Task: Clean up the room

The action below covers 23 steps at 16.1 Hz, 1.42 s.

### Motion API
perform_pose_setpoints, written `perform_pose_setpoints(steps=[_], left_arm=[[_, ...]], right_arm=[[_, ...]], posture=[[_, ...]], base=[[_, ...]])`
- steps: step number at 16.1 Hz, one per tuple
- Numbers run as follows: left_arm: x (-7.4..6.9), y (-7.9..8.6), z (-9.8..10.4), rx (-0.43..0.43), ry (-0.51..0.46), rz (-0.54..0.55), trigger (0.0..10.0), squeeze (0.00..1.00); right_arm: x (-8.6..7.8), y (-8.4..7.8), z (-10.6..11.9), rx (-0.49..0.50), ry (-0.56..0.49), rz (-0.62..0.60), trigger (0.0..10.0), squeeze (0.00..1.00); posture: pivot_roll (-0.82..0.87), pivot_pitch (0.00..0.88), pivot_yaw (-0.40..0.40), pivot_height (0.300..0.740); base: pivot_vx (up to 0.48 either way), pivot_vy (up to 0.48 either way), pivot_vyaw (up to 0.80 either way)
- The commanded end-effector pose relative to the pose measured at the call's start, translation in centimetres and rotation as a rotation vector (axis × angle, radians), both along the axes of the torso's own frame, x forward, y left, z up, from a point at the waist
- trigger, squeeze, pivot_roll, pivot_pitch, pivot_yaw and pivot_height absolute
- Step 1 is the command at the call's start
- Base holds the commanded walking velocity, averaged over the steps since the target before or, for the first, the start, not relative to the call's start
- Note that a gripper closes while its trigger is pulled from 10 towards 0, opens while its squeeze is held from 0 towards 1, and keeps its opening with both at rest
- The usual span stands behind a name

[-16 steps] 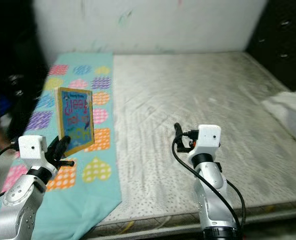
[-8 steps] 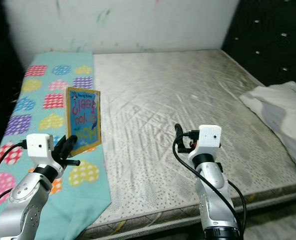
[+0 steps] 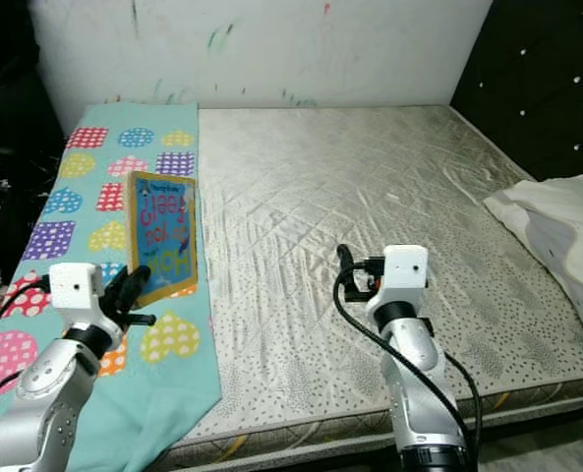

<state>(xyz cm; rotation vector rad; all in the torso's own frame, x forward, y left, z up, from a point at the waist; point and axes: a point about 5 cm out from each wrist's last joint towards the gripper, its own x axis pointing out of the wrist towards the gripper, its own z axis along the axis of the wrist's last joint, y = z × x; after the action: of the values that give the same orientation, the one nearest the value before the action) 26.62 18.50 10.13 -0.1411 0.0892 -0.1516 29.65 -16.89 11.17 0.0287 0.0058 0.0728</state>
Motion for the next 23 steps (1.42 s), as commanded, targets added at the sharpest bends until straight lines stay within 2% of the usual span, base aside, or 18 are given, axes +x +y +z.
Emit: perform_pose_setpoints(steps=[1,23], left_arm=[[0.39,-0.35,0.81,-0.009,-0.035,-0.012,10.0,0.0],[0.47,-0.7,0.69,-0.026,-0.028,-0.014,10.0,0.0]], right_arm=[[0.28,0.0,0.65,-0.006,-0.021,0.008,10.0,0.0],[0.37,0.08,0.71,-0.01,-0.019,0.022,10.0,0.0]], posture=[[-0.09,0.0,-0.019,0.74],[-0.1,0.0,-0.025,0.74]], base=[[0.0,-0.364,0.0],[0.0,-0.38,0.0]])
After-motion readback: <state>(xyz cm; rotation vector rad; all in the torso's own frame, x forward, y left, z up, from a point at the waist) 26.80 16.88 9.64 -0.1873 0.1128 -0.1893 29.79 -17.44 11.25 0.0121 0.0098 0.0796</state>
